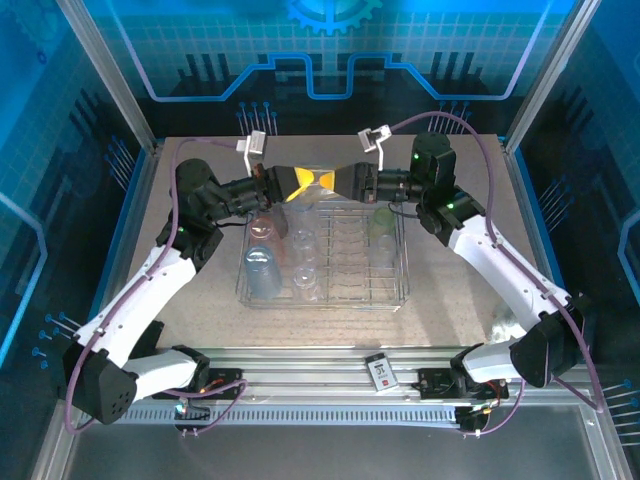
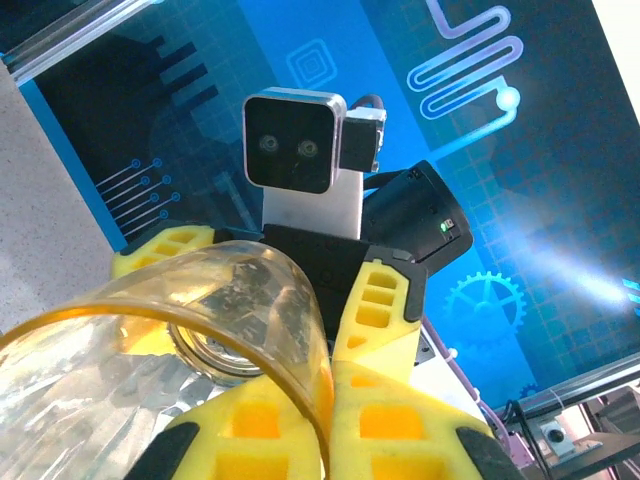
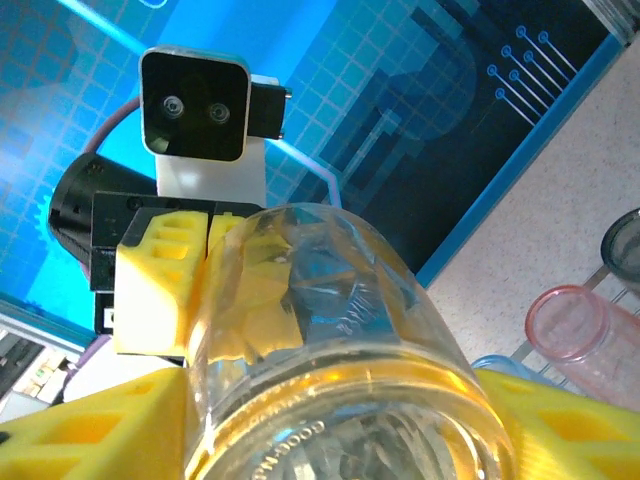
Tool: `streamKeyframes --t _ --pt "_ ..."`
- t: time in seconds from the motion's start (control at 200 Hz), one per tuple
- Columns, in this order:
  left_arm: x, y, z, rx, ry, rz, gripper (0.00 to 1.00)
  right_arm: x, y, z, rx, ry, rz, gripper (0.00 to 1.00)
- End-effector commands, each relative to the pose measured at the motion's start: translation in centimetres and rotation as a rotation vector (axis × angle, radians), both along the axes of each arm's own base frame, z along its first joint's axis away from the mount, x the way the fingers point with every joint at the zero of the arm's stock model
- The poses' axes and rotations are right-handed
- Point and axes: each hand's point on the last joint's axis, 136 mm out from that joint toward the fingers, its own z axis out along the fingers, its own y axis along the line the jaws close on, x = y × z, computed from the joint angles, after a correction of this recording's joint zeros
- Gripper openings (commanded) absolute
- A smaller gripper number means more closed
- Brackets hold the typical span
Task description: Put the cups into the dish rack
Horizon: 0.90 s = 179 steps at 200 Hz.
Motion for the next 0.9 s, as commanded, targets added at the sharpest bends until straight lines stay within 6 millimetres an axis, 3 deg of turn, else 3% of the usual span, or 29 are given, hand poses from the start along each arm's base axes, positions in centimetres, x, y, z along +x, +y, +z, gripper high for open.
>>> streamKeyframes --t 0.0,0.045,0.135,0.185,0.4,0.575,0.735,0.891 --pt "-0.2 -0.3 -0.2 0.017 -0.024 -0.003 0.25 -0.2 -0.1 0.1 -0.039 -0.016 -0.027 0.59" --pt "0.0 -0.2 -0.6 0.028 -0.018 0.014 0.39 -0.1 -0.5 -0.4 -0.080 -0.017 -0.056 0.55" --pt "0.4 0.2 -1.6 0.060 -0.001 0.059 0.86 0.1 -1.6 -1.6 -0.179 -0.027 -0.114 0.50" --pt "0.6 0.6 -2.3 0.092 0.014 0.093 0.99 0.0 -2.2 -2.1 -0.225 -0.031 -0.135 0.48" --pt "1.6 3.1 -5.7 0.327 0.046 0.268 0.99 -0.3 -5.5 -3.9 -0.413 -0.050 -0.230 0.44" --pt "1.7 6.6 -8.7 0.573 0.072 0.421 0.99 -1.1 -9.6 -7.3 -0.690 -0.061 -0.307 0.42" --pt "1.0 8.6 -9.7 0.675 0.043 0.484 0.99 -2.6 -12.6 -9.7 -0.870 -0.058 -0.318 0.41" --pt "1.1 9.3 -9.6 0.679 0.018 0.528 0.99 -4.0 -14.2 -12.2 -0.962 -0.015 -0.304 0.40"
